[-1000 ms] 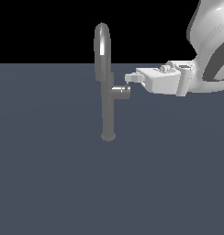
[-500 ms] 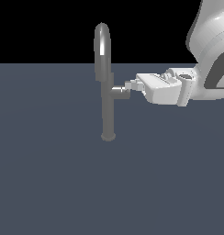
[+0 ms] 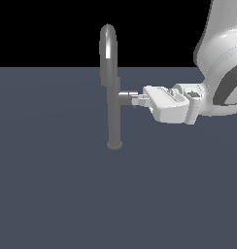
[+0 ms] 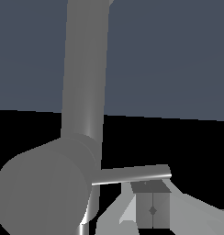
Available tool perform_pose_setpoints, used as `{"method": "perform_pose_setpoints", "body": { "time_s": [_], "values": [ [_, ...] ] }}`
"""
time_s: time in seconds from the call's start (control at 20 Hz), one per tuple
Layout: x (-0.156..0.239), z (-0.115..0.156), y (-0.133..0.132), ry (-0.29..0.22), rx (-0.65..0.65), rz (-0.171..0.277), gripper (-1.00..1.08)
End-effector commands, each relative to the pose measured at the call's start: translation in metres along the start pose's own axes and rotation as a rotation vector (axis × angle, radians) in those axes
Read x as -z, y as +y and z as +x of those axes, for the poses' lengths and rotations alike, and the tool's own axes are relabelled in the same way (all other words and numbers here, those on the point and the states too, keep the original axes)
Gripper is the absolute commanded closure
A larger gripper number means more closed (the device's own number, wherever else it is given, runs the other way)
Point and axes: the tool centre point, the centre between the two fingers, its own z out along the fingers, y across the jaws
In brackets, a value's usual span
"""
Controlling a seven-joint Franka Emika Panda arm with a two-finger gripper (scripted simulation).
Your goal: Turn on the faucet by rotating a designated handle.
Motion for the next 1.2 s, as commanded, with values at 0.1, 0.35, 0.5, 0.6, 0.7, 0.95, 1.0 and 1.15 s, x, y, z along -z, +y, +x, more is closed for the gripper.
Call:
{"method": "perform_pose_setpoints", "body": {
  "time_s": [0.1,0.35,0.5,0.6,0.7,0.95,1.0,1.15],
  "values": [
    [0.000,0.021,-0.001,0.001,-0.018,0.002,1.08],
    [0.000,0.047,-0.003,0.002,-0.039,0.004,1.08],
    [0.001,0.018,-0.013,-0.006,0.015,-0.007,1.08],
    [0.000,0.026,-0.016,-0.005,0.005,-0.005,1.08],
    [0.000,0.035,-0.019,-0.004,-0.004,-0.004,1.08],
    [0.000,0.055,-0.025,-0.001,-0.027,0.001,1.08],
    [0.000,0.059,-0.027,0.000,-0.031,0.002,1.08],
    [0.000,0.068,-0.029,0.001,-0.040,0.004,1.08]
  ]
}}
